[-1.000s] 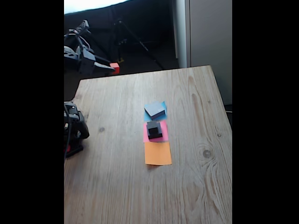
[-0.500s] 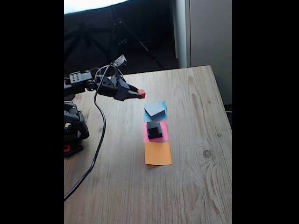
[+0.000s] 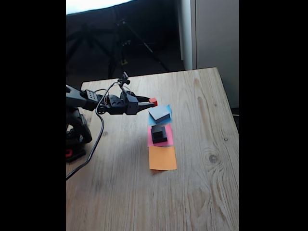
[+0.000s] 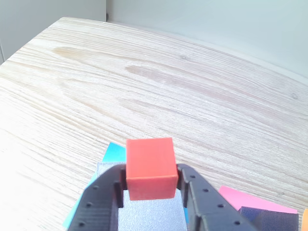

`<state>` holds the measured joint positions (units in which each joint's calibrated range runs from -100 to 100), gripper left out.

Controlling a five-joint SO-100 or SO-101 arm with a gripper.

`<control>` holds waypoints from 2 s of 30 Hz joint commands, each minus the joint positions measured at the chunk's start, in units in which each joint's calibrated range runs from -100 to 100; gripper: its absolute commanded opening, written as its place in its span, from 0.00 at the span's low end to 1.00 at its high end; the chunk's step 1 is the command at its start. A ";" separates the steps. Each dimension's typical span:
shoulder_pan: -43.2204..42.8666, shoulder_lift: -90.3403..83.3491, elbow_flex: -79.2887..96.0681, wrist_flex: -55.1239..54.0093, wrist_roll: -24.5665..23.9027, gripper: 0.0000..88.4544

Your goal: Tower of hanoi

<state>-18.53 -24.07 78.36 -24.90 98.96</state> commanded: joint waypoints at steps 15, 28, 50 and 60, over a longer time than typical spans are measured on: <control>-1.73 21.87 1.01 -27.18 1.04 0.00; -1.40 28.16 -4.63 -27.59 -0.97 0.03; -0.90 29.75 -3.90 -27.91 1.04 0.13; -0.40 29.75 -3.81 -27.91 1.04 0.18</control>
<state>-19.67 5.86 75.32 -51.64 98.96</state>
